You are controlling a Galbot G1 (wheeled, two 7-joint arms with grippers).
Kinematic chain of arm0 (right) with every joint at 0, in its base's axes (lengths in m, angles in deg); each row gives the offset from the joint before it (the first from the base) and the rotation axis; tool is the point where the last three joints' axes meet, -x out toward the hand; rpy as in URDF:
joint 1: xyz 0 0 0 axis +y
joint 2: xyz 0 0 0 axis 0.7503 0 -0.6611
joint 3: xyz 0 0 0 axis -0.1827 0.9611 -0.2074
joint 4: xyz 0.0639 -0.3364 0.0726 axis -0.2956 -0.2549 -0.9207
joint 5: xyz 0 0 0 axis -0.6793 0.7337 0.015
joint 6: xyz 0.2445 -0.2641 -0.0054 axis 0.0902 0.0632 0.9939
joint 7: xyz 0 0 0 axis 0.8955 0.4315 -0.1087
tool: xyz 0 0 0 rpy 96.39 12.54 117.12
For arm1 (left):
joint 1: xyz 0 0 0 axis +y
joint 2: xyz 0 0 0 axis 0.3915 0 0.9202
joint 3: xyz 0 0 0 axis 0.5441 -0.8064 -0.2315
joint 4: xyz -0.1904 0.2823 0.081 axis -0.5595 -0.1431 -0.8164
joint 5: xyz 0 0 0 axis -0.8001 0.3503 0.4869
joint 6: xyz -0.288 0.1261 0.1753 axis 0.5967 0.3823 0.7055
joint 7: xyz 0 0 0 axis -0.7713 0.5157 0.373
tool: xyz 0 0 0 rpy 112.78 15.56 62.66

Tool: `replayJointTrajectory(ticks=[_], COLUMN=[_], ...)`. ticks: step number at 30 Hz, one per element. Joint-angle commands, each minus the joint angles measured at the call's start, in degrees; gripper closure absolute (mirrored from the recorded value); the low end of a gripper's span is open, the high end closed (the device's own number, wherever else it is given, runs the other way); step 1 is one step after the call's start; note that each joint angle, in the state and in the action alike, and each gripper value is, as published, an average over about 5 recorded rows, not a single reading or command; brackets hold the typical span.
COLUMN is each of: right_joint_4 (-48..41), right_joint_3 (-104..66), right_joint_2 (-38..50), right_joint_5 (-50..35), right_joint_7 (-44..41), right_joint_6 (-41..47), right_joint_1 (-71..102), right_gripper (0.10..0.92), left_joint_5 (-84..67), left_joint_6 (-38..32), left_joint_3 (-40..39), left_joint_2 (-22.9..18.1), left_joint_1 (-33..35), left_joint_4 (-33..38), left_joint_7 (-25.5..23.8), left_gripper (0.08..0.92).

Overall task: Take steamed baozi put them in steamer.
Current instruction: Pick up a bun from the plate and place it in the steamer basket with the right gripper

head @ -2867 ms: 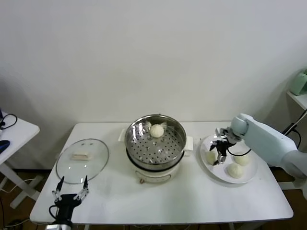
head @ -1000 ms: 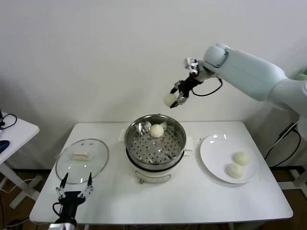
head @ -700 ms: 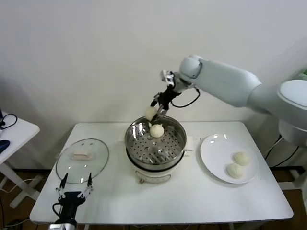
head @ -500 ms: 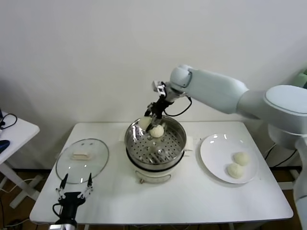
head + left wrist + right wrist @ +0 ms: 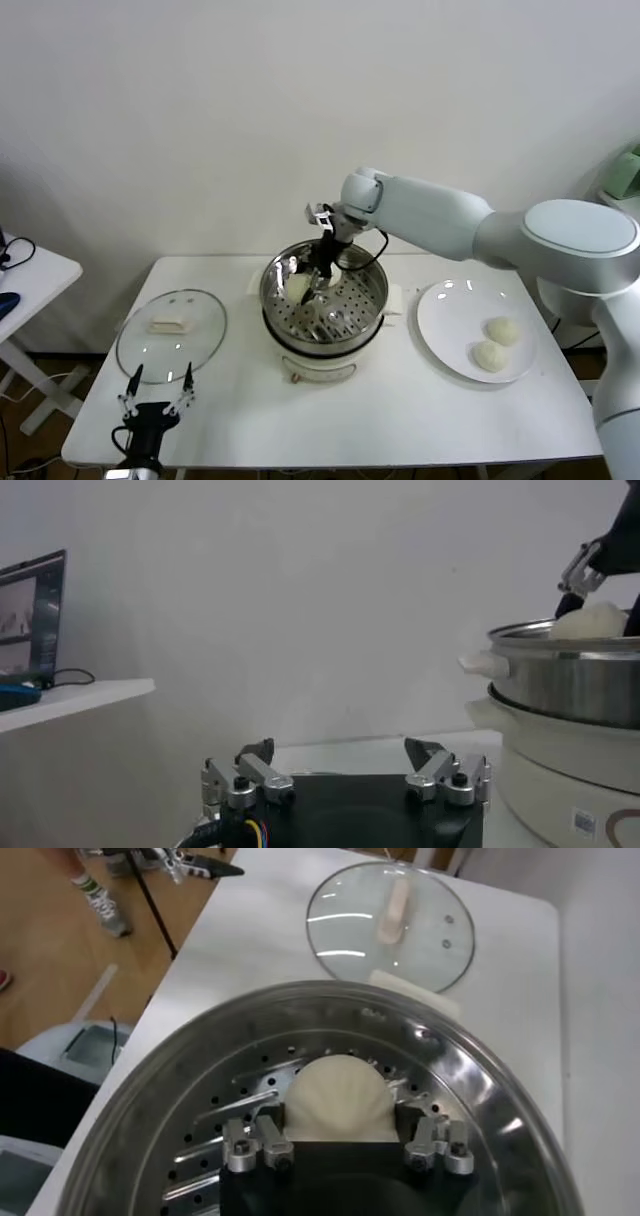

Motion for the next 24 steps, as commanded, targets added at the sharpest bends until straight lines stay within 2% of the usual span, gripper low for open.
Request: replayJointTrajectory(ticks=[1, 11, 17, 24], right_joint_4=[-1.12, -2.48, -2.4, -0.45], right_joint_3=[0.01, -0.35, -0.5, -0.06], right_joint_2=[-1.13, -1.62, -1.72, 0.15], right_joint_5=[1.88, 3.69, 4.0, 3.36], right_joint_7=[-0.01, 0.15, 0.18, -0.96], right_joint_6=[-0.38, -1.11, -1.68, -2.26], right_joint_1=[1.71, 2.79, 2.97, -0.61], right_gripper=[0.332, 0.329, 0.226, 0.203], left_joint_5=[-0.18, -0.67, -0.67, -0.69], left_joint_6=[-0.12, -0.69, -0.41, -0.67], left_joint_3=[0.03, 0.05, 0.14, 0.23], left_joint_2=[-0.01, -0.19, -0.38, -0.3], left_joint_1=[0.12, 0.84, 1.39, 1.42], left_joint_4=[-0.1, -0.34, 0.02, -0.3], left_joint_7=[0.01, 0.05, -0.03, 0.07], left_gripper=[0.177, 0.177, 0.177, 0.177])
